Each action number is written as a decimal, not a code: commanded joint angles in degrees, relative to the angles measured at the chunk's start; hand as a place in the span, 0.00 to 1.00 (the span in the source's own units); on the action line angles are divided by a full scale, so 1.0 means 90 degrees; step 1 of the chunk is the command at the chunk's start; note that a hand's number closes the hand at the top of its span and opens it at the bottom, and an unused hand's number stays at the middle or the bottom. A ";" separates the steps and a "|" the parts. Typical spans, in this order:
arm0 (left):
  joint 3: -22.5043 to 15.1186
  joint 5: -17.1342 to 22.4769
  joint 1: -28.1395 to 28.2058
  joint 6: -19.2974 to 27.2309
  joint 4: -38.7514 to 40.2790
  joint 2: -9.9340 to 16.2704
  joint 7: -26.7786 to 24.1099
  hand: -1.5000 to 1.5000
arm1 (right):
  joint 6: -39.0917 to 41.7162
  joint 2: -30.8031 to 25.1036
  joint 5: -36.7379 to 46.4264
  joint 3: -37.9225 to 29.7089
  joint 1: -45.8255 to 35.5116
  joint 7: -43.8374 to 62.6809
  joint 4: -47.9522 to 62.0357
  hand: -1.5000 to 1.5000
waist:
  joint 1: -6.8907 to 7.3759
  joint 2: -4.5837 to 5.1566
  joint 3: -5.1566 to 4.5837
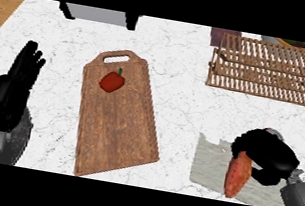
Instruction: Pick the sweet potato from the placemat and place it in the tiered shelf
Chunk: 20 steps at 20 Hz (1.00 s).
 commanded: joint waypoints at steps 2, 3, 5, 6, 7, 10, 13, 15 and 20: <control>0.0091 -0.0057 -0.0170 0.0051 0.0185 -0.0041 -0.0002 0.50 | -0.0534 0.0109 0.0053 -0.0161 0.0164 -0.0366 0.0181 1.00 | -0.0035 0.0096 0.0109; 0.0154 -0.0013 -0.0237 -0.0018 0.0603 -0.0070 -0.0379 0.50 | -0.0882 0.0247 0.0113 -0.0109 0.0203 -0.0498 0.0562 1.00 | -0.0034 0.0108 0.0109; 0.0049 0.0052 0.0033 -0.0052 -0.0197 0.0006 0.0121 0.50 | -0.0027 0.0791 0.0044 -0.0436 0.0155 0.1196 0.0169 1.00 | -0.0030 0.0072 0.0105; -0.0071 -0.0072 0.0072 0.0046 -0.0160 -0.0064 0.0289 0.50 | -0.0223 0.0867 -0.0116 -0.0854 0.0328 0.1576 0.0358 1.00 | -0.0097 0.0070 0.0111; 0.0120 0.0004 0.0027 -0.0028 0.0057 0.0028 -0.0064 0.50 | 0.0020 0.1104 -0.0141 -0.1085 0.0184 0.2250 0.0363 1.00 | -0.0131 0.0087 0.0095; 0.0143 -0.0003 0.0063 0.0045 -0.0035 0.0005 0.0032 0.50 | 0.0000 0.1741 -0.0220 -0.1572 0.0379 0.3644 0.0091 1.00 | -0.0214 0.0052 0.0092; 0.0160 -0.0076 -0.0132 0.0134 -0.0103 0.0060 0.0303 0.50 | 0.0286 0.2497 -0.0440 -0.1530 0.0472 0.4448 -0.0793 1.00 | -0.0209 0.0036 0.0097; 0.0138 0.0008 0.0060 0.0038 -0.0004 -0.0035 0.0047 0.50 | 0.0698 0.2769 -0.0496 -0.1410 0.0572 0.4998 -0.1617 1.00 | -0.0170 0.0042 0.0093; 0.0271 0.0148 -0.0066 -0.0132 -0.0070 0.0158 0.0234 0.50 | 0.0789 0.3154 -0.1374 -0.1809 0.0284 0.5734 -0.3163 1.00 | -0.0144 0.0027 0.0101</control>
